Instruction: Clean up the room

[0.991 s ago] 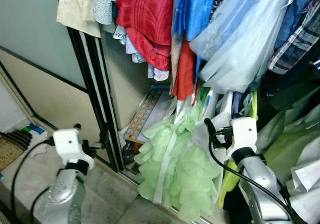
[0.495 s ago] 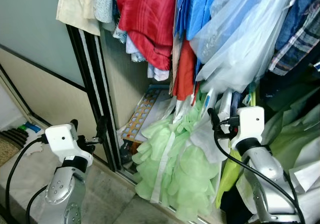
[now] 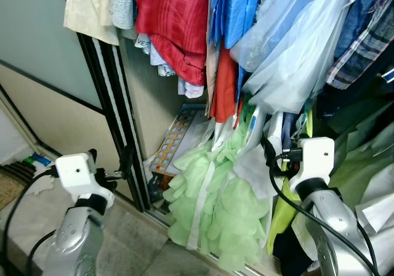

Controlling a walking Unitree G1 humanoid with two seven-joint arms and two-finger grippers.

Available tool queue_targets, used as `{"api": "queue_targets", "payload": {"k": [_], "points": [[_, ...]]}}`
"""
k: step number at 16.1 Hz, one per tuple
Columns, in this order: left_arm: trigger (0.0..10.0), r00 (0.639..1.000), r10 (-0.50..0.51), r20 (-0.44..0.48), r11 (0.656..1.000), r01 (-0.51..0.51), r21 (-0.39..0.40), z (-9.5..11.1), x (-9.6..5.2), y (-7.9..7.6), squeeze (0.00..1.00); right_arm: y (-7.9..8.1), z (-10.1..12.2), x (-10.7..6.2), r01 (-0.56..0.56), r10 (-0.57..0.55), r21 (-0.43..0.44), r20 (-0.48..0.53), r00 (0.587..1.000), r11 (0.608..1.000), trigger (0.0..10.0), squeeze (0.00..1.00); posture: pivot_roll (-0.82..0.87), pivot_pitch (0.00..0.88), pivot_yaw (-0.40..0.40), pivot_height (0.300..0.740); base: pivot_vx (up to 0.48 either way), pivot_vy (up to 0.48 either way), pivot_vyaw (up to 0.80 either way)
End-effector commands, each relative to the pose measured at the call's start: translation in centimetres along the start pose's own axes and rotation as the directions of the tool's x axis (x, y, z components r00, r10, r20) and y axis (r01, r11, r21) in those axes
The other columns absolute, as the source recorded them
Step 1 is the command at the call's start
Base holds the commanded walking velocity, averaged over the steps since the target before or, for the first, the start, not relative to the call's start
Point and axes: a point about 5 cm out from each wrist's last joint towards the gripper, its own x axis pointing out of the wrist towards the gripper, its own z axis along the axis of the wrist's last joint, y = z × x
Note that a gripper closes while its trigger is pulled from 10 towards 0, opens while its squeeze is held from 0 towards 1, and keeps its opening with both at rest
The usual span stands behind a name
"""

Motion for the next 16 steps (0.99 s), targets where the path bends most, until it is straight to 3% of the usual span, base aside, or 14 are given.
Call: {"api": "queue_targets", "payload": {"k": [1,4,13,16], "points": [[10.0,1.000,0.009,-0.004,1.000,-0.009,0.004,0.3,-0.4,0.2,0.00,0.0,0.1,-0.1,-0.006,0.005,-0.007,-0.004,1.000,1.000,10.0,0.00,-0.06,0.000,-0.008,0.740,0.000,0.000,0.00],[10.0,0.999,0.035,-0.040,0.999,-0.035,-0.003,-0.3,-1.8,0.7,0.00,-0.3,-0.4,-0.8,0.002,-0.002,-0.005,-0.031,1.000,1.000,10.0,0.00,-0.05,0.000,-0.018,0.740,0.000,0.000,0.00],[10.0,0.998,0.003,-0.070,1.000,-0.004,-0.010,-0.3,-1.8,0.0,0.00,-0.4,0.0,-1.4,0.011,-0.012,-0.013,-0.032,0.999,1.000,10.0,0.00,-0.07,0.000,-0.009,0.740,0.000,0.000,0.00],[10.0,0.997,-0.006,-0.077,1.000,0.005,-0.012,-0.4,-1.8,-0.3,0.00,-0.3,0.1,-1.5,0.003,-0.004,-0.024,-0.032,0.999,1.000,10.0,0.00,-0.07,0.011,-0.008,0.740,0.000,0.000,0.80]]}}
